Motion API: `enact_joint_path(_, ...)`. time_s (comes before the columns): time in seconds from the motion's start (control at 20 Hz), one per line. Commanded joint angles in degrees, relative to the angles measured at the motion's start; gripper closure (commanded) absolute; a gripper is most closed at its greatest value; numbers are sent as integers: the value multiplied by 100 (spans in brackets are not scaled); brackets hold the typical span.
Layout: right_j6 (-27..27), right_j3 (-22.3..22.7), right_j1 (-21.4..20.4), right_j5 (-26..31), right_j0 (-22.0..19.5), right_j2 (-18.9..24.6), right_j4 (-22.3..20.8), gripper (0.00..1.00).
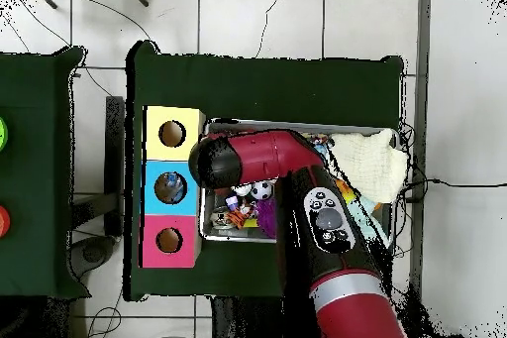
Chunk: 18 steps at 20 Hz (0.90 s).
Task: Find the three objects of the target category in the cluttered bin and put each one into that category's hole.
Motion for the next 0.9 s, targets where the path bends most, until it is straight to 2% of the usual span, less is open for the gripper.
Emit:
enact_joint_path(0.05, 545, 34, 41, 715, 70, -239, 179, 0)
enact_joint_path(0.55, 1033, 139, 69, 494, 178, -526, 506, 0)
enact_joint_path(0.9, 1322, 122, 130, 315, 385, -904, 765, 0)
